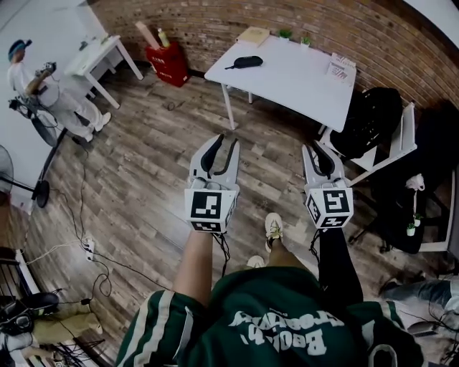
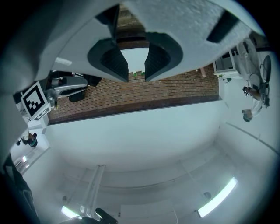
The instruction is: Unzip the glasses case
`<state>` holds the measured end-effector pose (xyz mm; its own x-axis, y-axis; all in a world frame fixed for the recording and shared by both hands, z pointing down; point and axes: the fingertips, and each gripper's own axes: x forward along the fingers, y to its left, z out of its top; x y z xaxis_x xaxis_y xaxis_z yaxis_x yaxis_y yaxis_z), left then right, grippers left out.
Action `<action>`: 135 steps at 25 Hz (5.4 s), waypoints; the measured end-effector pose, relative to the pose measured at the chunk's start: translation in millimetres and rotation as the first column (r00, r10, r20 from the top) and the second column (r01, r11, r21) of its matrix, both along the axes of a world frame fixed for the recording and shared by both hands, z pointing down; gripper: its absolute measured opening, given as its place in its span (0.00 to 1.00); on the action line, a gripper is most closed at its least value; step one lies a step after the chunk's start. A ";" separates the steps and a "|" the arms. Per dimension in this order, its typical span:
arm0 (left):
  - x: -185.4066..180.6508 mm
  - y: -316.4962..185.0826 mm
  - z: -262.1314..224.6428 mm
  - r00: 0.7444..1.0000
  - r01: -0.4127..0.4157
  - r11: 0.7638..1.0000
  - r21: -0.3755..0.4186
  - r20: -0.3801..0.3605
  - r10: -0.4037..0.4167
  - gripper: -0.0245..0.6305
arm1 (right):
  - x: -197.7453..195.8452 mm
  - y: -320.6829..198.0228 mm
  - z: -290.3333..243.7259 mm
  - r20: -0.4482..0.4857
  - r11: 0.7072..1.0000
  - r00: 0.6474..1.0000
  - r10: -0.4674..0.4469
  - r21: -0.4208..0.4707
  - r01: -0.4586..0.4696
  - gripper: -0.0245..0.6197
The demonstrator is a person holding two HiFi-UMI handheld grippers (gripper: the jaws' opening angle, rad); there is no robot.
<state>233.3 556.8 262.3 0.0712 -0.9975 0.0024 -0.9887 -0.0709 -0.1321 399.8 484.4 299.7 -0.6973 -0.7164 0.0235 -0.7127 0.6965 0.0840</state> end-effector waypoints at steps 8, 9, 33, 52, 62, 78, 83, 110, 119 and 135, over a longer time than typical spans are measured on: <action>-11.9 -74.7 -0.6 1.000 0.030 1.000 -0.009 -0.001 -0.030 0.21 | -19.4 -82.9 -0.6 0.011 0.999 0.999 -0.040 -0.005 0.040 0.18; -13.8 -84.8 0.9 0.999 0.034 0.999 -0.012 -0.002 -0.034 0.21 | -22.2 -93.9 0.8 0.010 0.999 0.999 -0.046 -0.007 0.046 0.19; -14.2 -242.0 -1.5 0.996 0.069 0.997 -0.030 0.051 -0.067 0.21 | -35.7 -260.2 9.4 0.067 0.994 0.993 -0.092 -0.057 0.096 0.19; -90.5 -320.7 8.7 0.998 0.055 0.998 -0.028 0.008 -0.054 0.21 | -113.9 -340.8 18.9 0.051 0.994 0.994 -0.093 -0.058 0.096 0.20; -158.7 -418.2 -3.7 0.999 -0.045 0.999 -0.013 0.008 0.045 0.21 | -196.1 -423.6 13.6 0.047 0.995 0.998 -0.048 -0.084 0.052 0.20; -243.7 -553.0 14.7 0.980 -0.201 0.977 -0.071 -0.016 0.200 0.20 | -281.2 -533.2 26.3 0.033 0.987 0.997 0.063 -0.147 -0.058 0.20; -255.6 -581.4 32.4 0.964 -0.265 0.959 -0.104 -0.018 0.265 0.20 | -296.5 -553.6 41.9 0.015 0.982 0.996 0.087 -0.171 -0.084 0.22; -236.5 -671.9 203.0 0.944 -0.295 0.824 -0.483 -0.011 0.331 0.23 | -317.1 -615.1 249.6 -0.183 0.832 0.971 -0.152 -0.554 0.026 0.29; -236.1 -693.7 248.6 0.957 -0.249 0.785 -0.567 -0.021 0.288 0.26 | -325.6 -622.9 313.1 -0.246 0.760 0.923 -0.294 -0.647 0.070 0.29; -231.4 -703.8 302.7 0.960 -0.191 0.719 -0.668 0.027 0.280 0.29 | -339.1 -623.4 347.9 -0.325 0.741 0.879 -0.348 -0.670 0.046 0.25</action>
<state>1.9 -147.0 565.1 0.2580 -0.6958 0.6702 -0.9081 -0.4115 -0.0776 60.7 -139.0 647.5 -0.6347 -0.2744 0.7224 -0.5549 0.8124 -0.1789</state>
